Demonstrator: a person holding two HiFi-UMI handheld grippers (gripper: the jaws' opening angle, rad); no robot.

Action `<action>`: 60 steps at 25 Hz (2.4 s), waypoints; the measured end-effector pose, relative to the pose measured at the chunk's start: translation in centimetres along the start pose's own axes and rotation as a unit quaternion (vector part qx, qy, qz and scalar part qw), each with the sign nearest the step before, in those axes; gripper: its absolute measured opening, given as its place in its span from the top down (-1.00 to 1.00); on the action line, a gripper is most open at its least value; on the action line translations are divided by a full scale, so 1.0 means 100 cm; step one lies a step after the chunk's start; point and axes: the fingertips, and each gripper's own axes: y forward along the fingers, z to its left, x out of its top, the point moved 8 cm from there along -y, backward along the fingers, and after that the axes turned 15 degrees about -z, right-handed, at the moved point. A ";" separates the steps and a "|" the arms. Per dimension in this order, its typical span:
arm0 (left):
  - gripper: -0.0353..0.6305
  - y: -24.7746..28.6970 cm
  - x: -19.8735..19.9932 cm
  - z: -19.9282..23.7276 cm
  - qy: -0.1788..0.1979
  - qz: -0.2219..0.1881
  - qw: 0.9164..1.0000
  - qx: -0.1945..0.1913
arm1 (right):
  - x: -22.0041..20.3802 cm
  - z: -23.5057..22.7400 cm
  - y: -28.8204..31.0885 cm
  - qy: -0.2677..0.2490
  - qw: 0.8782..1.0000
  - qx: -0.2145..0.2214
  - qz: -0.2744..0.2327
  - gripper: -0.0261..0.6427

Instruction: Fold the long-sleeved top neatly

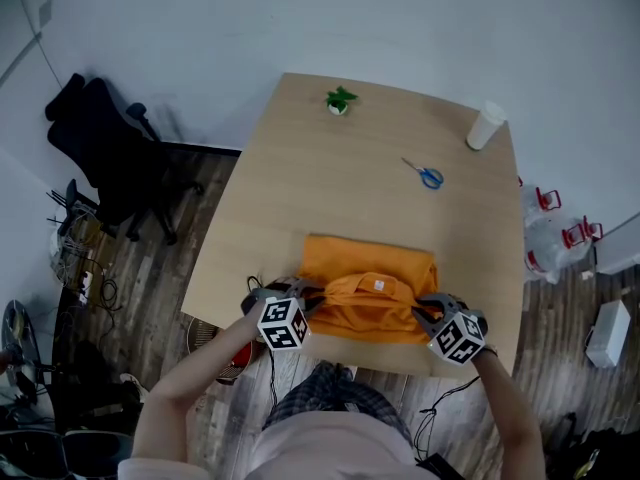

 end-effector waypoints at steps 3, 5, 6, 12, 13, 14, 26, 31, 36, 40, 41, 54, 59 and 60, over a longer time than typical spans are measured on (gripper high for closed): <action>0.62 0.002 -0.008 -0.011 -0.022 0.009 0.999 -0.035 | -0.011 0.017 0.006 -0.001 0.999 0.026 0.023 0.73; 0.51 0.003 -0.011 -0.017 -0.045 0.016 0.997 -0.057 | -0.019 0.026 0.011 0.006 0.998 0.042 0.044 0.71; 0.48 0.004 -0.012 -0.018 -0.056 0.018 0.996 -0.064 | -0.024 0.029 0.012 0.013 0.997 0.048 0.053 0.70; 0.39 0.004 -0.008 -0.019 -0.075 0.017 0.996 -0.046 | -0.031 0.031 0.008 0.073 0.995 0.037 0.050 0.52; 0.36 0.004 -0.006 -0.019 -0.073 0.014 0.996 -0.038 | -0.027 0.030 0.007 0.080 0.996 0.030 0.039 0.51; 0.34 0.005 -0.003 -0.020 -0.071 0.013 0.997 -0.032 | -0.023 0.030 0.007 0.082 0.996 0.025 0.029 0.49; 0.74 0.031 0.034 -0.020 0.002 -0.014 1.000 0.003 | 0.013 0.032 0.029 0.020 0.999 0.027 -0.007 0.78; 0.77 0.010 0.036 -0.029 -0.008 -0.023 0.999 -0.043 | 0.020 0.045 0.011 0.006 0.998 0.050 -0.022 0.78; 0.74 0.008 0.022 -0.051 -0.024 0.003 0.995 -0.098 | 0.006 0.068 0.018 0.012 0.996 0.089 0.009 0.71; 0.44 0.015 0.015 -0.064 -0.069 0.026 0.988 -0.139 | -0.008 0.082 0.028 0.052 0.991 0.114 0.038 0.50; 0.35 0.017 0.014 -0.066 -0.078 0.029 0.986 -0.145 | -0.012 0.086 0.030 0.063 0.990 0.118 0.044 0.45; 0.23 0.001 0.027 -0.063 -0.142 -0.026 0.981 -0.126 | 0.000 0.071 0.015 0.172 0.983 0.068 -0.010 0.24; 0.25 -0.027 0.050 -0.027 -0.213 -0.113 0.970 -0.040 | 0.016 0.030 -0.018 0.226 0.969 -0.034 -0.092 0.23; 0.27 -0.032 0.054 -0.018 -0.230 -0.131 0.964 -0.019 | 0.018 0.020 -0.025 0.236 0.964 -0.058 -0.108 0.23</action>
